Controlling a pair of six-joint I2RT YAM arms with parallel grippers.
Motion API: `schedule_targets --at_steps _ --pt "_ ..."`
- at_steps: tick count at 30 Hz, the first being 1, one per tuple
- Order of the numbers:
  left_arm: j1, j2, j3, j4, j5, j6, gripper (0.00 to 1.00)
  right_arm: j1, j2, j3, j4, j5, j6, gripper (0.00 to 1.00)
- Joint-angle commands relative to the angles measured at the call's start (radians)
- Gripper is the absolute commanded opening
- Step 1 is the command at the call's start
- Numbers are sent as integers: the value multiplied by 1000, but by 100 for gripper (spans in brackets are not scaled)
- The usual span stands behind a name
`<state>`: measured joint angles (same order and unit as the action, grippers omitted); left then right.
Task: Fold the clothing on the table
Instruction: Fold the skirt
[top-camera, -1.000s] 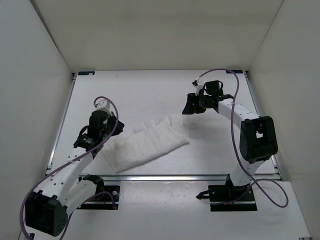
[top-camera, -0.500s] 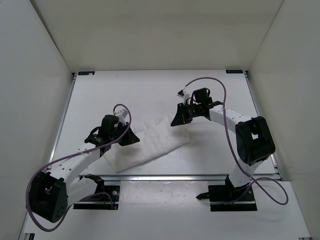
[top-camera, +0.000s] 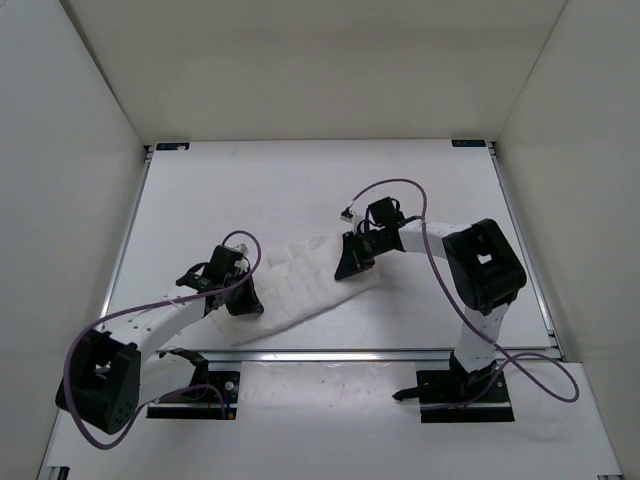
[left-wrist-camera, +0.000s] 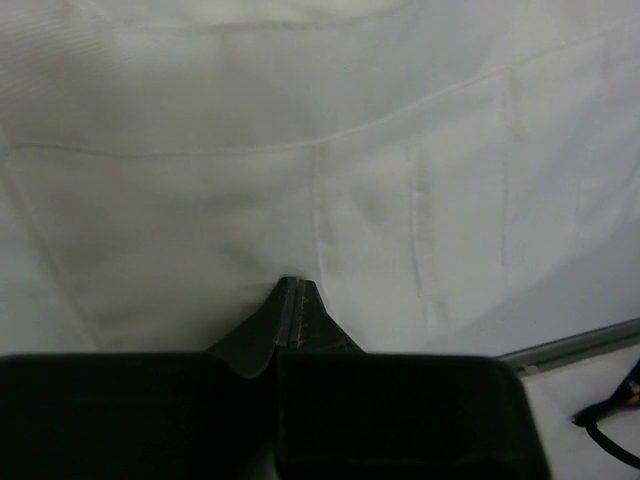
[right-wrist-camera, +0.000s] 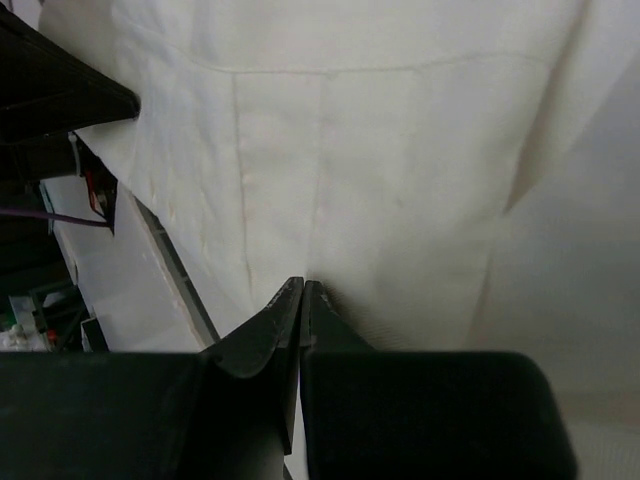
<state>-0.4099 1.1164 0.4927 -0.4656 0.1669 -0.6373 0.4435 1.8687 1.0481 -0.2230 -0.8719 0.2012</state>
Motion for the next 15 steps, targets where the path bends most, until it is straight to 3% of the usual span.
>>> schedule_targets --at_steps 1,8,15 --pt "-3 29 35 -9 -102 -27 0 -29 26 42 -21 45 -43 0" --pt "13 206 121 67 -109 45 0 -103 82 96 -101 163 -95 0" --pt "-18 455 302 104 -70 113 0 -160 112 127 -96 198 -78 0"
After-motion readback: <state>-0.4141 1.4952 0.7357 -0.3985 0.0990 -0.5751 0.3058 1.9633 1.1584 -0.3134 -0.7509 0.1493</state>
